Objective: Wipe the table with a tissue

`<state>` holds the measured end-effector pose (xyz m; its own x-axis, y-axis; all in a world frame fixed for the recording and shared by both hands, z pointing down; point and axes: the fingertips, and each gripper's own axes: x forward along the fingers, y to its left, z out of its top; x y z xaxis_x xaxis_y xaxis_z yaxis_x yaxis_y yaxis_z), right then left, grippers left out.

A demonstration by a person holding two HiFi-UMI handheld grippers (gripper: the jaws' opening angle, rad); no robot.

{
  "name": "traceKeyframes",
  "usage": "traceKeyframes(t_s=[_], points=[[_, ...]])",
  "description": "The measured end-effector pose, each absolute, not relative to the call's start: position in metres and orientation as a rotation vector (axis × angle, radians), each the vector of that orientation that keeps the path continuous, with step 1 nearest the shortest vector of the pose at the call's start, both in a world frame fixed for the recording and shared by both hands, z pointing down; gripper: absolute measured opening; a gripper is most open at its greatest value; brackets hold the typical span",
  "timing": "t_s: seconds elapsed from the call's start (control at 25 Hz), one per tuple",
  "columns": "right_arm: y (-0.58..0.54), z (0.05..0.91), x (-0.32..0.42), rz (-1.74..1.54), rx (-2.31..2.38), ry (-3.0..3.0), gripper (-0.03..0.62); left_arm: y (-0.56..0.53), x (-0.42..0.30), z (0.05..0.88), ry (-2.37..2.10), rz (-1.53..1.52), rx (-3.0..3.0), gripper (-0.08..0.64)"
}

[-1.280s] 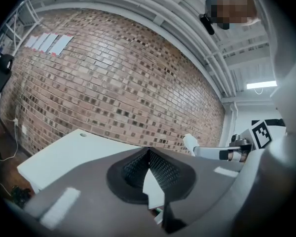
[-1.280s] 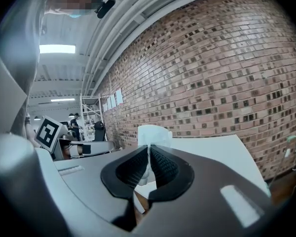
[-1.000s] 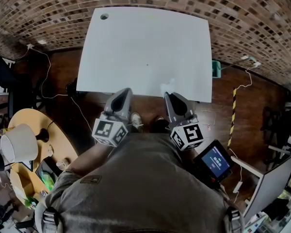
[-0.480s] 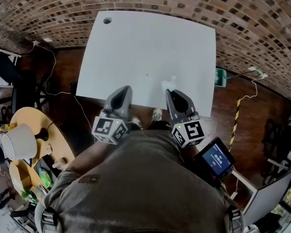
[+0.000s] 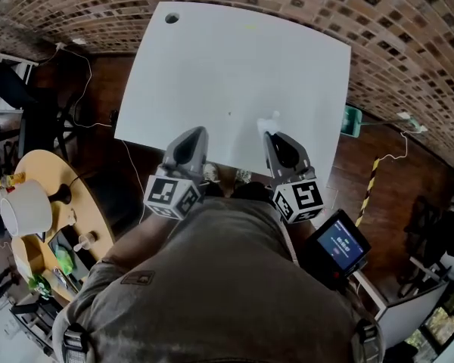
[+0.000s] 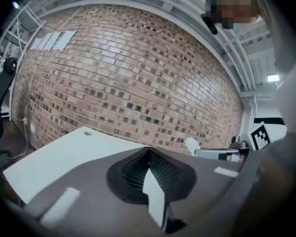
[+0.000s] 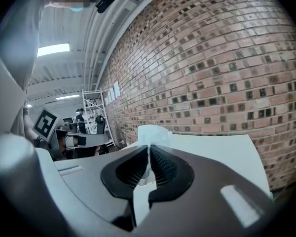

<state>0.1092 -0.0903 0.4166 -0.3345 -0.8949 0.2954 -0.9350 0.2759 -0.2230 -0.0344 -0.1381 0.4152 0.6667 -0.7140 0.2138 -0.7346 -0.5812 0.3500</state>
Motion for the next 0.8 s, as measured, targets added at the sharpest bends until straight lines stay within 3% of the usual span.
traceKeyframes(t_s=[0.8], points=[[-0.136, 0.528, 0.088, 0.596, 1.511, -2.244, 0.028, -0.168, -0.036, 0.521, -1.072, 0.308, 2.343, 0.002]])
